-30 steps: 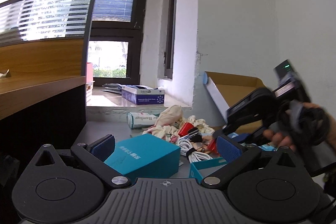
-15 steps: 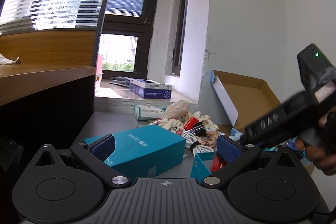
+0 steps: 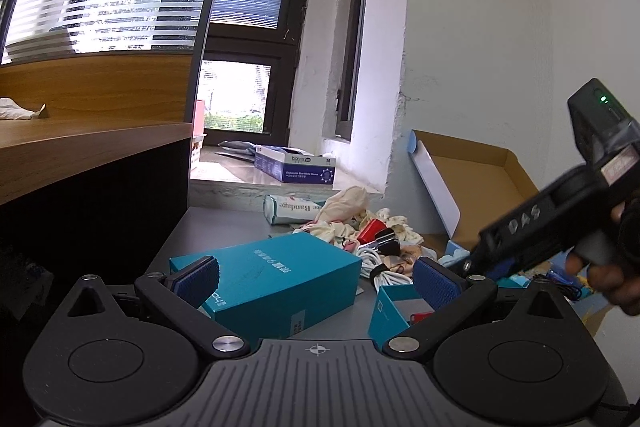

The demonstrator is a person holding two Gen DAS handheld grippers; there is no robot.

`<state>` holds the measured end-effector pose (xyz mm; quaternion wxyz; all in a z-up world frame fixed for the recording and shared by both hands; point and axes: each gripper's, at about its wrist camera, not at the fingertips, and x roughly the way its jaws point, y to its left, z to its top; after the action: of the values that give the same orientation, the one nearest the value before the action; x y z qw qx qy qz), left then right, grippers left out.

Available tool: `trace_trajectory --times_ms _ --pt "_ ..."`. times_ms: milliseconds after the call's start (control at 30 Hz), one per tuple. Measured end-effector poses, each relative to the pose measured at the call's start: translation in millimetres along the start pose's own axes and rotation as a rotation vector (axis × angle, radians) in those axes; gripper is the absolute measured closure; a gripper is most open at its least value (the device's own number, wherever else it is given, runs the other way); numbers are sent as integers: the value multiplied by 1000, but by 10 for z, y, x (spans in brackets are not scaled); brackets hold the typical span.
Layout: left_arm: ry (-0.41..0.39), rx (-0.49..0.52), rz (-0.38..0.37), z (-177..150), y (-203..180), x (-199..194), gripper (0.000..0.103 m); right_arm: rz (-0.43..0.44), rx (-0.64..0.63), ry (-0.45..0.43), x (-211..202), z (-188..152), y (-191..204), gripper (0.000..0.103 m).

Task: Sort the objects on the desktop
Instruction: 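Lift the red plug adapter and carry it into the open teal box, then open the right gripper to release the adapter and withdraw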

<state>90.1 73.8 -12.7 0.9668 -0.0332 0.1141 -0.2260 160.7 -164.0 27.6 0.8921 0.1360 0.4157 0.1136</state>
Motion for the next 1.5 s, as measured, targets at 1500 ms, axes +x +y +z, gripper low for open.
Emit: trace_trajectory --times_ms 1500 --pt "45 83 -52 85 -242 163 0 119 82 -42 -70 193 -310 69"
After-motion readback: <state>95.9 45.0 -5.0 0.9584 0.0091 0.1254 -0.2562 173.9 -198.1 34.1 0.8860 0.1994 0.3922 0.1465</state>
